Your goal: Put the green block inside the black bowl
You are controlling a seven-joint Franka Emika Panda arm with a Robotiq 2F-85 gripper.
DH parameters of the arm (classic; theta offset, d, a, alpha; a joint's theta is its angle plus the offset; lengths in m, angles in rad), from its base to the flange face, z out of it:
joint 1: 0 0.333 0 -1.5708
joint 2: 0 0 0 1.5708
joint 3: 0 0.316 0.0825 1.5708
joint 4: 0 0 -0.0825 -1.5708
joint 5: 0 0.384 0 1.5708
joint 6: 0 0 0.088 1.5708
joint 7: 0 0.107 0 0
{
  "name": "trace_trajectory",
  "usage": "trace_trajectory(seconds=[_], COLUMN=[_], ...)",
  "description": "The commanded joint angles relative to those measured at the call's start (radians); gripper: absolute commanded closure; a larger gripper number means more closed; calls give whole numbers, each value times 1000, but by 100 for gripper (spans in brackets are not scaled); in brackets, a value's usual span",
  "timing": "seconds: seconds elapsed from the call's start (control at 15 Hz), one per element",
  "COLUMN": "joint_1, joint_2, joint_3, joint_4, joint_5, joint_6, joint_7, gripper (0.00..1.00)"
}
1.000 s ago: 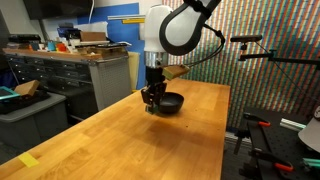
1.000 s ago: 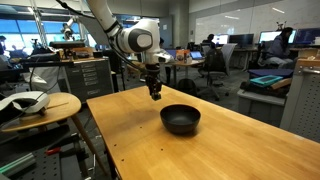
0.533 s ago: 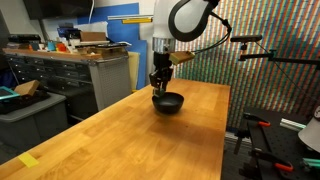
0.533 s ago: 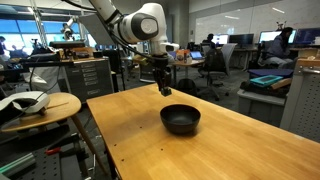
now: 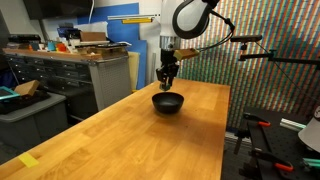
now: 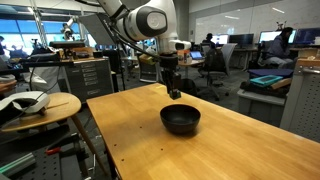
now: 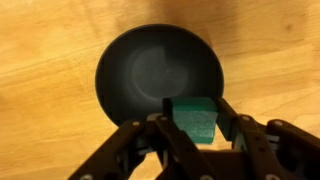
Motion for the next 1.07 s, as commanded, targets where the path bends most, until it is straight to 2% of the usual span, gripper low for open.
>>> trace_trajectory(seconds=[0.0,0.67,1.0], joint_1=[-35,-85,-112], joint_2=[3,118,175], joint_3=[-12,-1,30], joint_4=[-3,32,68], joint_5=[-7,55,144], joint_6=[-4,-5,-1], joint_7=[-4,-52,-131], gripper=[79,79,79])
